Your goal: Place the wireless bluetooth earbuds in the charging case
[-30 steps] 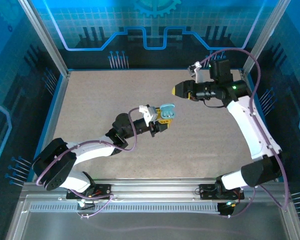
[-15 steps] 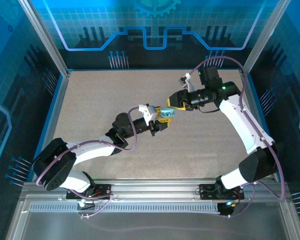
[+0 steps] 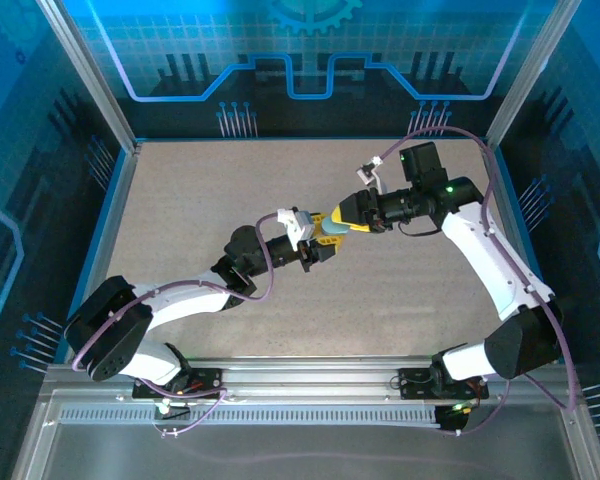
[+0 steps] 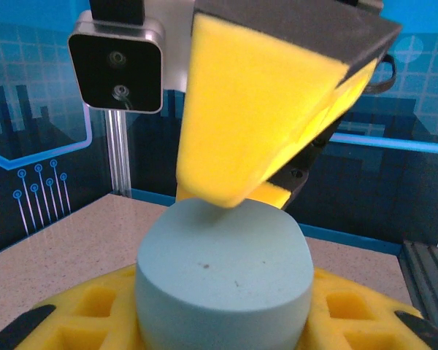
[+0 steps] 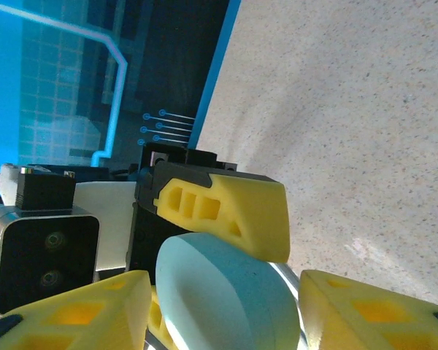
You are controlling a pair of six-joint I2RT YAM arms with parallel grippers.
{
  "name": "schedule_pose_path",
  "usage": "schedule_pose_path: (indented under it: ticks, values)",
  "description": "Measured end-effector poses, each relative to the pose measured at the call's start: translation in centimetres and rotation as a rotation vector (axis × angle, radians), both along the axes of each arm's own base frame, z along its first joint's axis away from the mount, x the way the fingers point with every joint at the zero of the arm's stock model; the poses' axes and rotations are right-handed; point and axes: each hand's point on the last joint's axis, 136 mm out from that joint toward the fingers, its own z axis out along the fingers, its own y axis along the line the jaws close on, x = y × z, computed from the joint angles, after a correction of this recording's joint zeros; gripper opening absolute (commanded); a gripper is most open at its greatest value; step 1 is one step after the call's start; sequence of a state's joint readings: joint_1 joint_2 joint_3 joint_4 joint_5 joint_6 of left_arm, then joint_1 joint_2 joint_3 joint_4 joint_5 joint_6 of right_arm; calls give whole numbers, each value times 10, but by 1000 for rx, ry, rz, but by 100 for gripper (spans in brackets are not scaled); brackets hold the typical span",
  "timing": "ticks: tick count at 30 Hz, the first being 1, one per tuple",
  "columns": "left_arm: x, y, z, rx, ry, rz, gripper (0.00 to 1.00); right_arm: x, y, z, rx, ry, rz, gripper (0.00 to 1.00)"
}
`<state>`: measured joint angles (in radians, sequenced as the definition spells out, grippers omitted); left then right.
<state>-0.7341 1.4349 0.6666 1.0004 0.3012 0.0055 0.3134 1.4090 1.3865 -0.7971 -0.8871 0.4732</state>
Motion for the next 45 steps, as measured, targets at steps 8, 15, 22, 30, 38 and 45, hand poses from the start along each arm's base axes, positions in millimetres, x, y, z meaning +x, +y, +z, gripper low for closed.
schedule_pose_path:
  ticks: [8,15,22,30,38,45]
  values:
    - [-1,0,3,-11,-3,-4,30,-6,4,1,48,35,31,50]
    - [-1,1,7,-23,-17,-4,30,-9,6,4,71,39,51,49]
    - [-2,1,9,-25,-20,-3,34,-9,3,4,82,41,54,25]
    - [2,4,3,1,2,24,58,-4,0,-2,89,62,29,16]
    - [4,16,8,-13,0,89,68,30,-36,-51,41,137,-187,15]
    - [3,31,14,-29,-15,152,71,52,-48,-146,-95,289,-289,17]
